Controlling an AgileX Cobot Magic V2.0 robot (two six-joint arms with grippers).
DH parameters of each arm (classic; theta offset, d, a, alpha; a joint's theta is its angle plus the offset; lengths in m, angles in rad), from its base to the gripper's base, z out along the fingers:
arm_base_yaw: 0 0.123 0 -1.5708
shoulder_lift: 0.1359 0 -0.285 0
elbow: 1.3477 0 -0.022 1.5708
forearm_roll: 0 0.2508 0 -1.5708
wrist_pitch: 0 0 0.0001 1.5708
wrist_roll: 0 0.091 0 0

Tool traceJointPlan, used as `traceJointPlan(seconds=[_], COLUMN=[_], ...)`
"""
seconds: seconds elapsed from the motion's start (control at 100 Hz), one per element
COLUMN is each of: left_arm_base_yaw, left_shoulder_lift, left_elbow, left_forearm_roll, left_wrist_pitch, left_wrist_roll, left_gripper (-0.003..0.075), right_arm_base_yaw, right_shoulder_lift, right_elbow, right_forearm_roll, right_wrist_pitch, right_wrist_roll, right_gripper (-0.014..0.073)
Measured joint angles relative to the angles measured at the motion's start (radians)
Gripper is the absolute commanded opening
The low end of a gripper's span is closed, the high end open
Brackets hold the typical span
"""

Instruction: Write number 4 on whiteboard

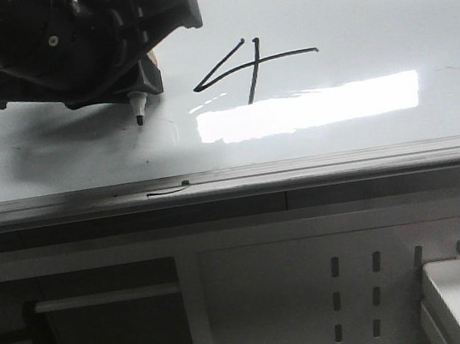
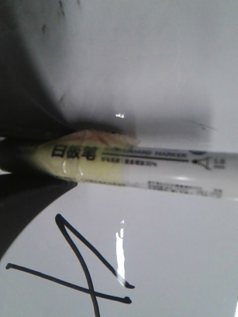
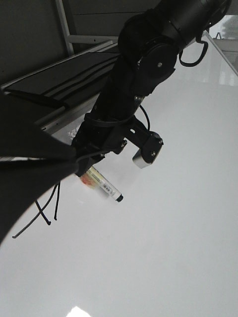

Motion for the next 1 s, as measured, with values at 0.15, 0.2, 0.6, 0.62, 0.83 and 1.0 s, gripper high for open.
traceJointPlan(seconds=[0.15,0.2,0.6,0.62,0.83,1.0], left_arm_base_yaw=[0.0,0.0,0.001,0.001,0.001,0.001], left_shoulder_lift=[0.0,0.0,0.0,0.0,0.0,0.0], left_elbow=[0.0,0.0,0.0,0.0,-0.002,-0.006], left_forearm_roll=[0.0,0.0,0.002,0.003,0.004,0.004], left_wrist_pitch=[0.002,0.002,0.009,0.009,0.017,0.019], left_wrist_roll=[0.0,0.0,0.0,0.0,0.0,0.0], left_gripper=[0.0055,0.0094,0.0224,0.0225,0.0356,0.0416], right_arm_base_yaw=[0.0,0.0,0.0,0.0,0.0,0.0], right_shoulder_lift=[0.0,0.0,0.0,0.0,0.0,0.0], right_elbow=[0.0,0.0,0.0,0.0,0.0,0.0], right_forearm_roll=[0.0,0.0,0.01,0.01,0.01,0.01], right_wrist_pitch=[0.0,0.0,0.0,0.0,0.0,0.0], right_wrist_roll=[0.0,0.0,0.0,0.0,0.002,0.002], right_gripper=[-0.006,-0.006,-0.006,-0.006,-0.006,-0.006])
